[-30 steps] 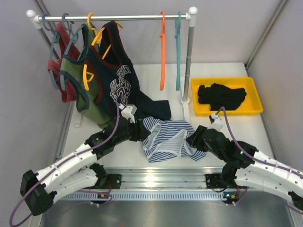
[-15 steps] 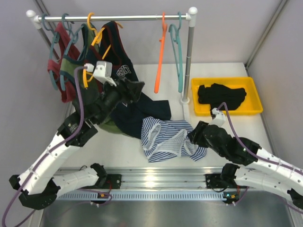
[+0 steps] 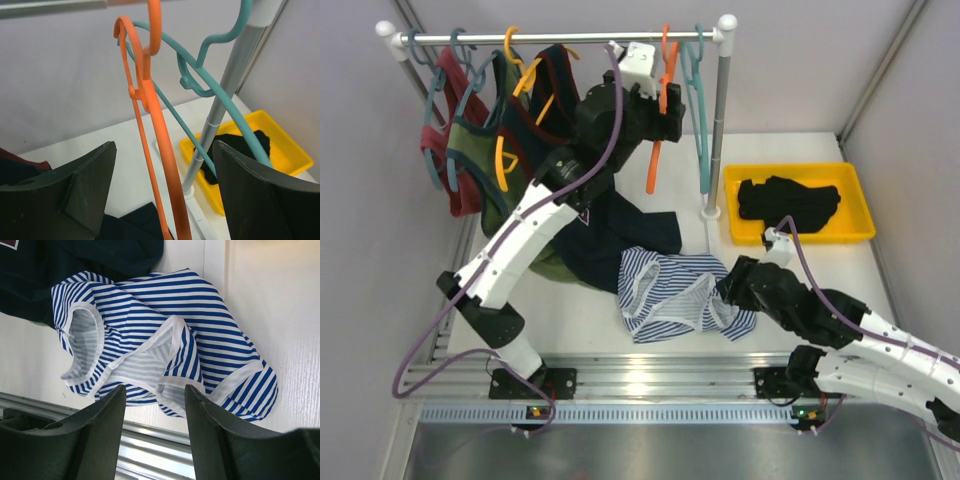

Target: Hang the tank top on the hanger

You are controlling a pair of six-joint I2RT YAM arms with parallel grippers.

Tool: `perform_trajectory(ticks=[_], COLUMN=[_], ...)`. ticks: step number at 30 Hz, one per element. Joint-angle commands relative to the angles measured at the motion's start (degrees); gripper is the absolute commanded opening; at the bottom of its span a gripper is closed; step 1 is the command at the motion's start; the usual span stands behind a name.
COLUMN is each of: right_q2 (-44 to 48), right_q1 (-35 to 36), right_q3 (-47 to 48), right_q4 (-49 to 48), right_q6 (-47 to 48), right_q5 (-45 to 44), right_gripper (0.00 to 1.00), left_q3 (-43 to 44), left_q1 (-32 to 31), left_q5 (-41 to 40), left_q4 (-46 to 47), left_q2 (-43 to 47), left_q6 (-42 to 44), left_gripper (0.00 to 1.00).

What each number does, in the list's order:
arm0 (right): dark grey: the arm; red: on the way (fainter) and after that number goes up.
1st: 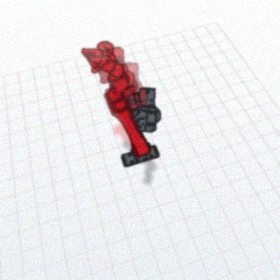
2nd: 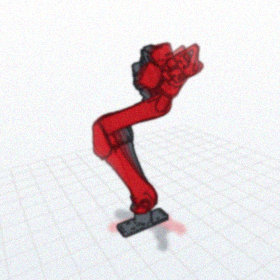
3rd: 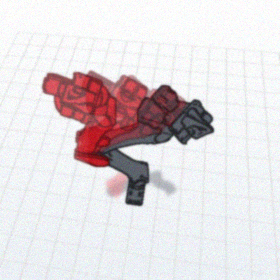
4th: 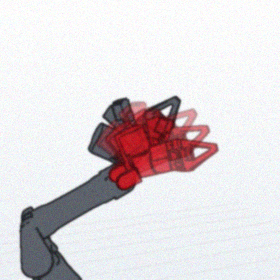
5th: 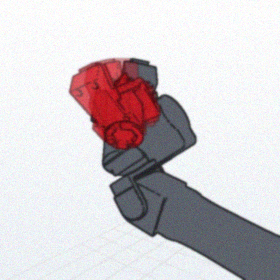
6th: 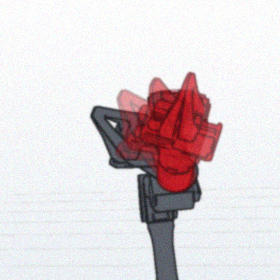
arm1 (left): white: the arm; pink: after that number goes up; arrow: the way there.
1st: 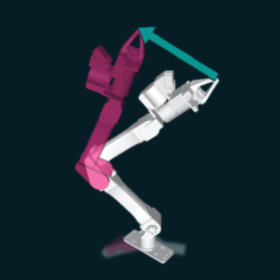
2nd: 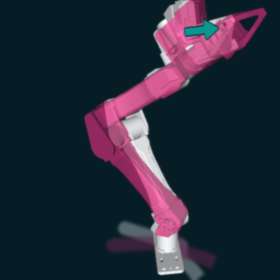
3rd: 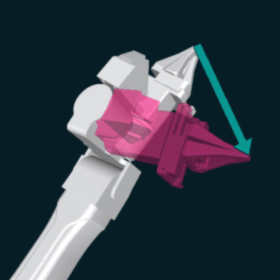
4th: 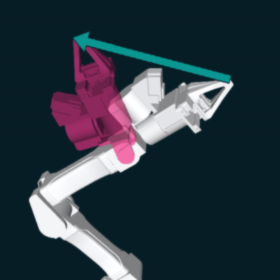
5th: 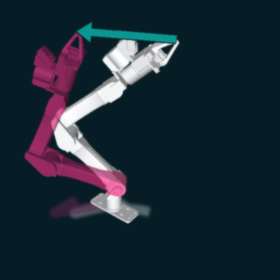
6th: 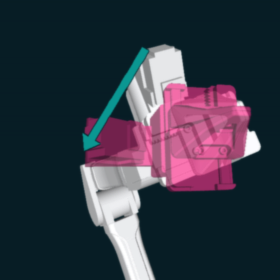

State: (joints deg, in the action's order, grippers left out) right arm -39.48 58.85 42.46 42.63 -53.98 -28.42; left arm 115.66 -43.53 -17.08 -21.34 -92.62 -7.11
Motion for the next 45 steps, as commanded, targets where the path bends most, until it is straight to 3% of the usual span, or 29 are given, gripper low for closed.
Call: perform_trajectory(ticks=[1, 16, 39, 45], right_q2=[0.64, 1.25, 1.08, 2.13], right_q1=[-0.23, -0.31, -0.31, -0.31], right_q3=[1.93, -0.27, -1.67, -1.85], right_q4=[-1.41, -2.55, -3.34, -2.82], right_q6=[0.89, -0.16, -0.43, -0.69], right_q5=[-0.76, 0.65, 1.53, 1.36], right_gripper=[0.51, 0.51, 0.51, 0.51], left_q3=[6.33, 2.38, 1.24, 1.15], left_q1=[0.2, 0.11, 0.2, 0.2], left_q5=[-0.93, -3.4, -5.24, -5.24], left_q4=[-5.11, -6.87, -10.74, -10.82], left_q2=[-3.35, -1.42, 1.39, 1.48], left_q6=[3.6, 5.53, 4.65, 6.41], left_gripper=[0.82, 0.59, 0.54, 0.48])
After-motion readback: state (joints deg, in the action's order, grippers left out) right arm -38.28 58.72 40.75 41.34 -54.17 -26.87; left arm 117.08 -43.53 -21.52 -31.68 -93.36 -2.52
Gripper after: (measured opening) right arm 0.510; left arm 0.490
